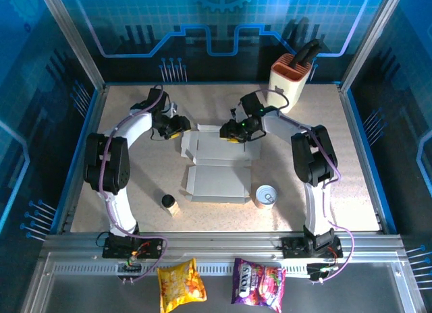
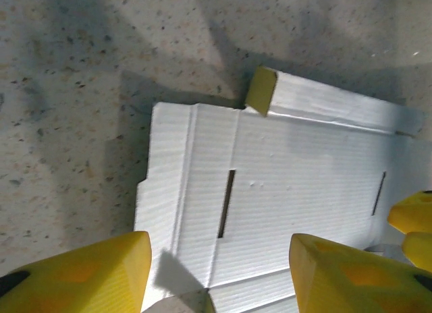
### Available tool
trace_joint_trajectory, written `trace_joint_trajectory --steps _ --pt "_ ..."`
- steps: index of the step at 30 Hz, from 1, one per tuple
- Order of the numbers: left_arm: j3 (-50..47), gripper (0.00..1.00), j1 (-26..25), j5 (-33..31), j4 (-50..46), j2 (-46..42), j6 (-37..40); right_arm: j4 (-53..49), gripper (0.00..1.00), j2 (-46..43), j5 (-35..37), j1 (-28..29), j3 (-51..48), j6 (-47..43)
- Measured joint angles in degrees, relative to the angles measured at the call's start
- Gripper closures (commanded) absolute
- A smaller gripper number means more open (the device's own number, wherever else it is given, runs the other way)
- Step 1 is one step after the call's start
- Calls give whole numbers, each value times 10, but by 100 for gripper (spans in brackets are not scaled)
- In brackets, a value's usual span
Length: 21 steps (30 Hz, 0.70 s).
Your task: Fold the paper box
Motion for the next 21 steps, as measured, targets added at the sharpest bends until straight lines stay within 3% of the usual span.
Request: trace_joint_trajectory --steps 11,21 --pt "-3 42 0 0 1 58 17 25 57 0 -5 0 -41 -2" --pt "-3 50 0 31 7 82 32 39 57 3 -11 0 -54 -2"
